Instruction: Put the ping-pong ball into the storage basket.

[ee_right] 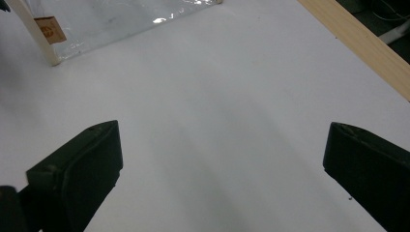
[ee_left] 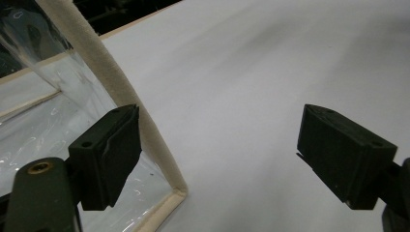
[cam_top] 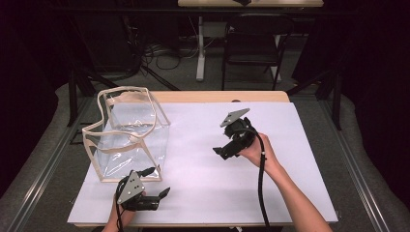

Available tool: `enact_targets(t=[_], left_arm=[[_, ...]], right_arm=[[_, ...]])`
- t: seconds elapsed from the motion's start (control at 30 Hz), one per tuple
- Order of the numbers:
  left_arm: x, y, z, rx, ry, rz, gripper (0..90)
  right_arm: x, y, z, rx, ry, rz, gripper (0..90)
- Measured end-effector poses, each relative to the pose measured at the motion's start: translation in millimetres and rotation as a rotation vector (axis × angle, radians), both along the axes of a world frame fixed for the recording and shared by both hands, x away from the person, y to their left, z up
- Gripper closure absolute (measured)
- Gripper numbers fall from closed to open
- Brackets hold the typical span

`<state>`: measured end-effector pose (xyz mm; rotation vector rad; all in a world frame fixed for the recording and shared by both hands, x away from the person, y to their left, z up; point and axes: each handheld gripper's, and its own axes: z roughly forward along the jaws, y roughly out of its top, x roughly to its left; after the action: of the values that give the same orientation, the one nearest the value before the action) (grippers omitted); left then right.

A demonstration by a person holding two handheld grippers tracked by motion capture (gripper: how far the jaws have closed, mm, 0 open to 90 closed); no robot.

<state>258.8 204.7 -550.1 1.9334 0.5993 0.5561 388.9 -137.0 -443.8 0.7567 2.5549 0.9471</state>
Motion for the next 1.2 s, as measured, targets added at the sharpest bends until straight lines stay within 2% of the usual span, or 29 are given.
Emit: enact_targets(t=[0.8,1.2], left_arm=[[-0.7,-1.8,-0.1,-0.001,-0.002,-0.004,15.8],[-0.9,-1.7,-0.2,0.001,0.0,-0.001,15.8]], right_arm=[[-35.8,-41.4,-28.4,0.054,-0.022,-0.045,0.6],[-58.4,-67.4,-42.7,0.077,-0.059,-0.073,0.8]])
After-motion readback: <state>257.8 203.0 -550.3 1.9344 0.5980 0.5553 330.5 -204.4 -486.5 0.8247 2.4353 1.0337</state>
